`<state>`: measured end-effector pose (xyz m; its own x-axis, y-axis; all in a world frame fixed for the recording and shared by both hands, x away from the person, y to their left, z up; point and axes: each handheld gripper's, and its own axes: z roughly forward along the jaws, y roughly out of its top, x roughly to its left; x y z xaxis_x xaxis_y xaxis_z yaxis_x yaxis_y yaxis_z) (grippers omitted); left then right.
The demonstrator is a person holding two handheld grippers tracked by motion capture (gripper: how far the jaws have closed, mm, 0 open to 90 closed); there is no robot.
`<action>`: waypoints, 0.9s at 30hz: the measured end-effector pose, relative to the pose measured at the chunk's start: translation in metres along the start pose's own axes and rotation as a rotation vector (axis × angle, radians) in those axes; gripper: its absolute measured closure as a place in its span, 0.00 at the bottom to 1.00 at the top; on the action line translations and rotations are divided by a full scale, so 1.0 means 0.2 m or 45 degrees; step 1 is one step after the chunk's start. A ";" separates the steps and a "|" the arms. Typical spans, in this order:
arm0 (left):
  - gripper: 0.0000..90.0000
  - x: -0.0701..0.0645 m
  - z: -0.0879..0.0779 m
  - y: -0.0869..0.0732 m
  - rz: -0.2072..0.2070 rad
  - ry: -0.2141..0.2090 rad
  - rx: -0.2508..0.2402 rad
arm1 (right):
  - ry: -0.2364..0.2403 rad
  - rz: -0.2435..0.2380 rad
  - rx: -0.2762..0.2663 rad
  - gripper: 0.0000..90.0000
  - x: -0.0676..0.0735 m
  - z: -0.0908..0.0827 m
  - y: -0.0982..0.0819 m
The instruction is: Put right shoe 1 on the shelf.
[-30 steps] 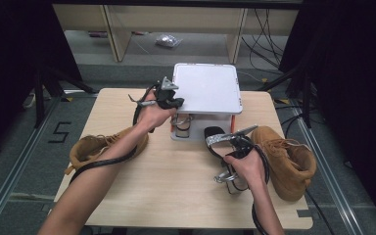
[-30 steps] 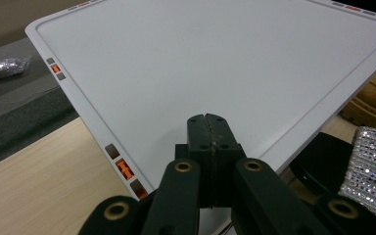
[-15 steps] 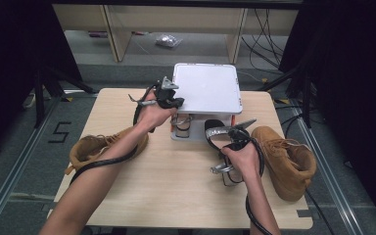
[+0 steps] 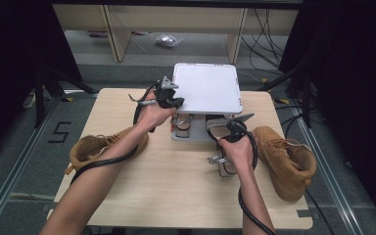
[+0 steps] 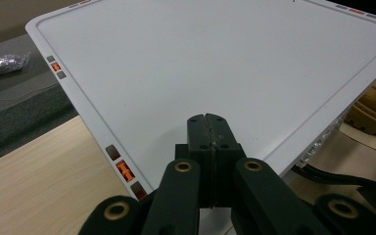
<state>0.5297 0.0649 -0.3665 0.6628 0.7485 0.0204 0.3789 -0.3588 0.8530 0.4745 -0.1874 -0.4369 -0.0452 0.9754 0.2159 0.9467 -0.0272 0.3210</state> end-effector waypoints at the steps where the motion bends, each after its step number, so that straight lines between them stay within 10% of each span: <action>1: 1.00 0.00 0.00 0.00 0.000 0.000 0.000 | 0.001 0.097 0.005 0.48 0.03 0.00 0.00; 2: 1.00 0.00 0.00 0.00 0.000 0.000 0.000 | -0.004 0.006 -0.011 0.48 0.00 0.01 0.01; 7: 1.00 0.00 0.00 0.00 -0.001 -0.003 -0.001 | -0.005 -0.018 -0.015 0.48 0.01 0.05 0.03; 12: 1.00 0.00 0.00 0.00 0.000 -0.002 -0.002 | -0.052 0.118 -0.007 0.48 0.06 0.09 0.04; 19: 1.00 0.00 0.00 0.00 0.001 -0.001 0.000 | -0.082 0.022 -0.009 0.48 0.03 0.13 0.03; 23: 1.00 0.00 0.00 0.00 0.002 0.000 0.000 | -0.082 0.149 -0.025 0.48 0.07 0.15 0.04; 27: 1.00 0.00 0.00 0.00 0.002 -0.001 0.001 | -0.118 0.047 -0.024 0.48 0.06 0.20 0.04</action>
<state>0.5298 0.0651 -0.3664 0.6640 0.7474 0.0216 0.3781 -0.3606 0.8527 0.4934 -0.1674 -0.4689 0.0203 0.9897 0.1420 0.9409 -0.0669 0.3320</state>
